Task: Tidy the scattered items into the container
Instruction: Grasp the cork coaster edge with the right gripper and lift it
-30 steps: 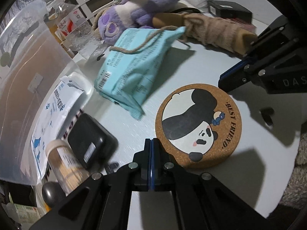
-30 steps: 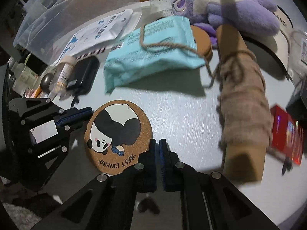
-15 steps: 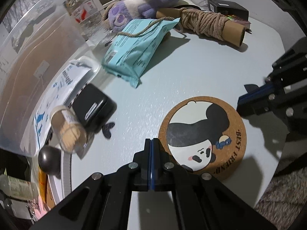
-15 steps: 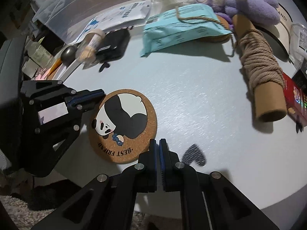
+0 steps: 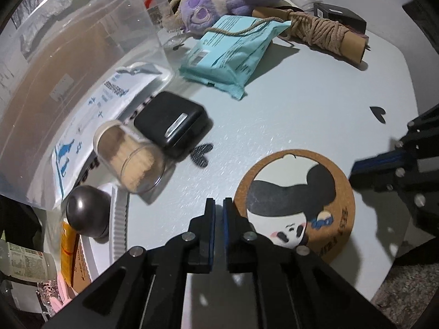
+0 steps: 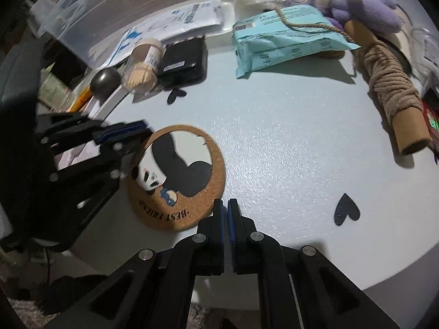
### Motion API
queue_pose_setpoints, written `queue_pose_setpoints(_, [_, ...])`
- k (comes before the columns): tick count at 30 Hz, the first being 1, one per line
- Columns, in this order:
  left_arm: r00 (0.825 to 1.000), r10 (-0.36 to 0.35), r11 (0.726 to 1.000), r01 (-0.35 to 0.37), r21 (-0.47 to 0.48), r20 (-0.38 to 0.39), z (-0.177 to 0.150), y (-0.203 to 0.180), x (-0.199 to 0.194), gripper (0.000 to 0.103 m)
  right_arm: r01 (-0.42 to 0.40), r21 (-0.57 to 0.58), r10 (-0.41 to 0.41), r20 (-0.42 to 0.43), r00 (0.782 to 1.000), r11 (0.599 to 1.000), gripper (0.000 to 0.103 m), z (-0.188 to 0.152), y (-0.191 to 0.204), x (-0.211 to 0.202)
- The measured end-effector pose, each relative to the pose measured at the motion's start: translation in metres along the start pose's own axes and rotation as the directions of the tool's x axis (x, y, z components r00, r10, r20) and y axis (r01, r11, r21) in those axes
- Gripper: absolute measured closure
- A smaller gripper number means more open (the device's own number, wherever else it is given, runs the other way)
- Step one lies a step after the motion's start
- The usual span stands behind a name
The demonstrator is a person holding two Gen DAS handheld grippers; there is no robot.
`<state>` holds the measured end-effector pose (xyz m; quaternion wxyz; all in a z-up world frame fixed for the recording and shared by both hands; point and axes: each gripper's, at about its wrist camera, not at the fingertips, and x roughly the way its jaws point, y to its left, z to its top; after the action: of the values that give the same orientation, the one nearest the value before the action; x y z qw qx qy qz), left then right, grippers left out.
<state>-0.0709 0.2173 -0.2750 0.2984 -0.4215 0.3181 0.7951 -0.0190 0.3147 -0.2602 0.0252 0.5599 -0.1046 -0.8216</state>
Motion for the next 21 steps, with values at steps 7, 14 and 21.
queue_pose_setpoints(7, [0.997, -0.072, 0.997, 0.072, 0.041, 0.006, -0.018, 0.014, -0.007, 0.083, 0.078, 0.133, -0.086, 0.059, 0.994, 0.988, 0.093, -0.006, 0.006, -0.002])
queue_pose_setpoints(14, [0.994, -0.103, 0.989, 0.100, 0.112, 0.027, -0.023, 0.013, -0.011, 0.083, 0.077, 0.373, -0.133, 0.125, 0.983, 0.925, 0.093, -0.024, -0.008, -0.030])
queue_pose_setpoints(21, [0.998, -0.062, 0.991, 0.059, 0.120, 0.026, -0.026, 0.014, -0.012, 0.083, 0.057, 0.588, -0.162, 0.129, 0.978, 0.807, 0.038, -0.058, -0.025, -0.049])
